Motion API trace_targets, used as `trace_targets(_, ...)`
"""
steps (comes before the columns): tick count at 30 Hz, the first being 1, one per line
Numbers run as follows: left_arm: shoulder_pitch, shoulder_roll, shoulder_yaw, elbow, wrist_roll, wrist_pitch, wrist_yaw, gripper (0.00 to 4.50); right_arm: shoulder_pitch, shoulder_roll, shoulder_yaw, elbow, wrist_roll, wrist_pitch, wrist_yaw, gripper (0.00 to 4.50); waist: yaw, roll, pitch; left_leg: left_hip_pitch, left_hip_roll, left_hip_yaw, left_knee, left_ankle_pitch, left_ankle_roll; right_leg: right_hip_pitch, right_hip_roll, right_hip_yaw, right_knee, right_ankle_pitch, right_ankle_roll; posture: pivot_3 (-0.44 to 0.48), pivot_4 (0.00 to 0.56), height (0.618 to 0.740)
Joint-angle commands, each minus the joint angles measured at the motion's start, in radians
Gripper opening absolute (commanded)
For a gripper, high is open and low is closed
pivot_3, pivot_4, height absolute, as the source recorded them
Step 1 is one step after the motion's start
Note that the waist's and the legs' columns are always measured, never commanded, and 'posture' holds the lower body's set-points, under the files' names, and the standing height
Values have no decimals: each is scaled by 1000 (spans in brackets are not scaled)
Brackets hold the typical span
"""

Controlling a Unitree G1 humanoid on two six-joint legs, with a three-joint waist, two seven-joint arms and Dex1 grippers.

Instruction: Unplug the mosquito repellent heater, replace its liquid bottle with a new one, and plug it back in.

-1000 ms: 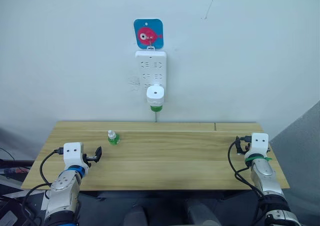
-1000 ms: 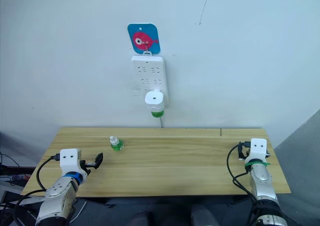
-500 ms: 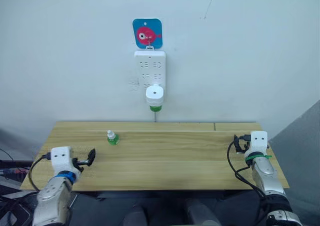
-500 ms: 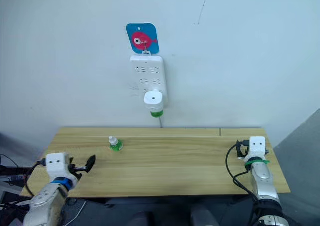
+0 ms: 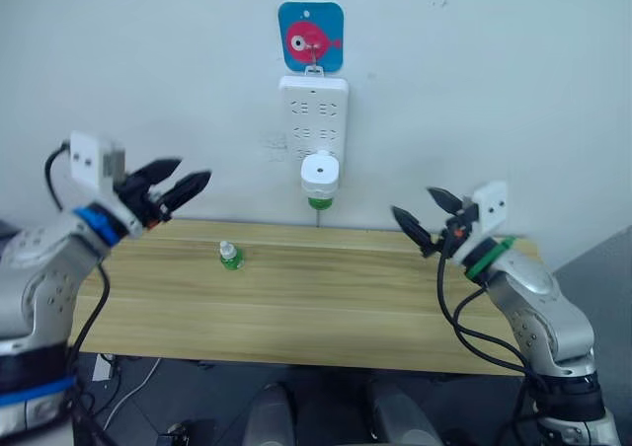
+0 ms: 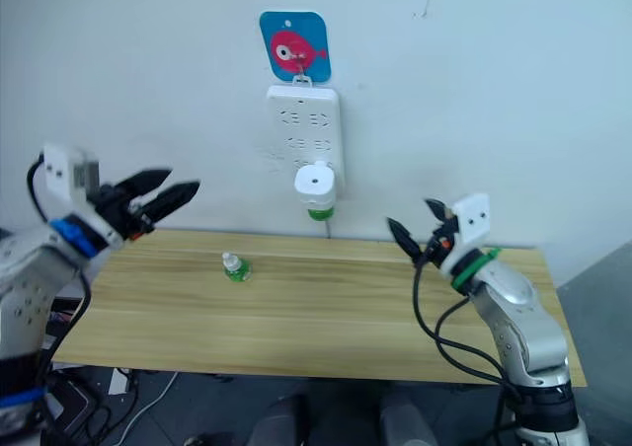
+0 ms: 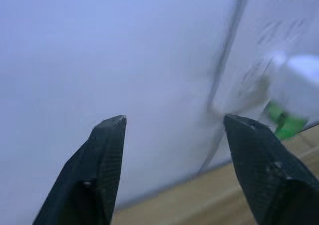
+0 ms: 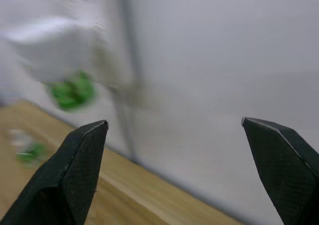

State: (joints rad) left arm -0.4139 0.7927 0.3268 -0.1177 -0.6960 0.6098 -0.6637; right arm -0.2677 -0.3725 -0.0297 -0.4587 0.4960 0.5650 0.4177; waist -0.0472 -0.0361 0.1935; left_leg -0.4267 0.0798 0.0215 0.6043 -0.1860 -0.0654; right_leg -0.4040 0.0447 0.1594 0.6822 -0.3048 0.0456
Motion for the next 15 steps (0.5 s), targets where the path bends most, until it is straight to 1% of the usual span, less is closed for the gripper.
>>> trace_targets(1,-106,0,-84,62,35,-5,-73,3374,-53,1,12,-107,94,106,-5,4500,-3,1,0,-4,0,-2,2,0,0,-2,0,-2,0,1,-1,3,225,740)
trace_targets(4,-220,-17,-171,190,91,-61,-175,3374,-109,17,37,-137,123,159,-23,4500,-3,3,5,-6,1,-7,2,-2,-1,-3,2,-6,0,1,-1,-22,232,740)
trace_targets(6,-296,-39,-214,286,135,-109,-230,3374,-137,28,55,-137,119,171,-31,4500,-1,4,10,-8,1,-11,2,-2,-1,-3,3,-10,1,0,-3,-22,232,740)
trace_targets(9,-382,-68,-257,405,186,-172,-301,3374,-165,42,73,-143,115,179,-39,4500,2,4,15,-10,1,-15,3,-2,-1,-3,3,-14,1,-1,-4,-35,237,740)
trace_targets(15,-504,-130,-315,611,279,-288,-422,3374,-235,67,97,-183,129,206,-66,4500,-1,7,19,-12,1,-17,5,-2,-1,-3,3,-15,3,-1,-4,-51,246,740)
